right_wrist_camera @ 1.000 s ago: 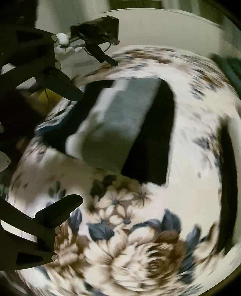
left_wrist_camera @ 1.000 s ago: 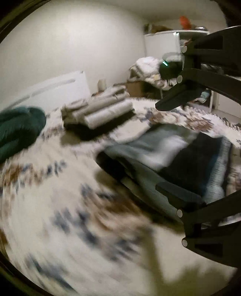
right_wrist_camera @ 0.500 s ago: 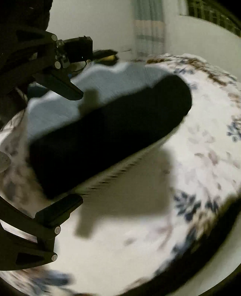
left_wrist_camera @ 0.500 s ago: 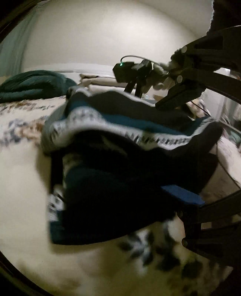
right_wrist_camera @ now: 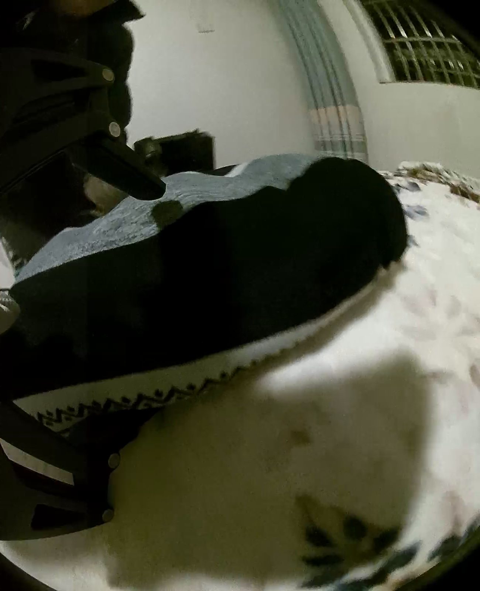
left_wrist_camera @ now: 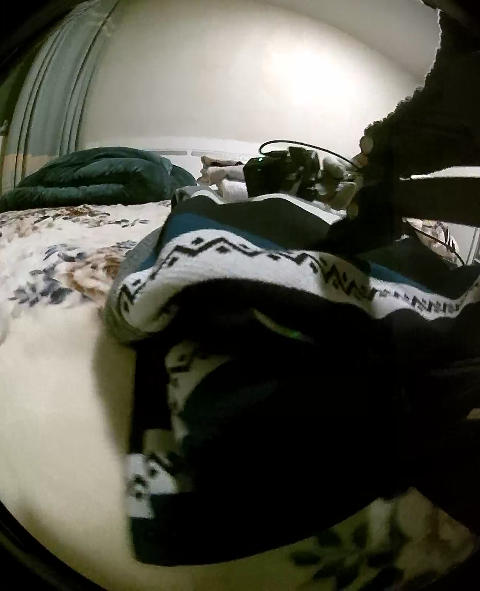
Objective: Fold small clothes
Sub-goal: 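Roll the sweater's end over with the right gripper while the left gripper holds the trim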
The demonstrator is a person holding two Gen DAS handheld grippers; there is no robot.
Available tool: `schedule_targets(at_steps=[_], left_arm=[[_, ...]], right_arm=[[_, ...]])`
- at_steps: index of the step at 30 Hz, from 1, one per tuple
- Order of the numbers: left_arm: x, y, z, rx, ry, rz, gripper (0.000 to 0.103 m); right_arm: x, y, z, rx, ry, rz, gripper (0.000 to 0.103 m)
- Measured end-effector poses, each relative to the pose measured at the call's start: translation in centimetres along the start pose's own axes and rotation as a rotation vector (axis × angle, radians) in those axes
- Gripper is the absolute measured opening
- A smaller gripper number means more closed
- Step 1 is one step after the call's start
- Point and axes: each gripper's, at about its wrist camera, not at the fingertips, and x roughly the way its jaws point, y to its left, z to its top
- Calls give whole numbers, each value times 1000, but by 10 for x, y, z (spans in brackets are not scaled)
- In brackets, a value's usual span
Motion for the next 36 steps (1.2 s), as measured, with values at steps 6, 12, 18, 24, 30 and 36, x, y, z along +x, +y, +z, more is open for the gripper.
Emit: schedule_targets(at_steps=[6,12,18,24,30,36], left_arm=[[-3,-43,22,131,41,33,16],[-3,-108,44,379,123,85,16],[0,-137,62,454,193,146,16],[-24,-90,11,286,220,203,15],[-45,-42,-26,130,201,217,37],[-50,-20,-23,65,142,131,71]], right_arm=[[14,0,1,22,-23,-13,101],[-9,-9,-28,164,-208,30,31],[-20,4,-88,284,-419,60,24],[-33,14,-137,330,-465,9,23],[-17,31,-141,230,-295,-129,46],[-15,27,-100,133,-211,-94,103]])
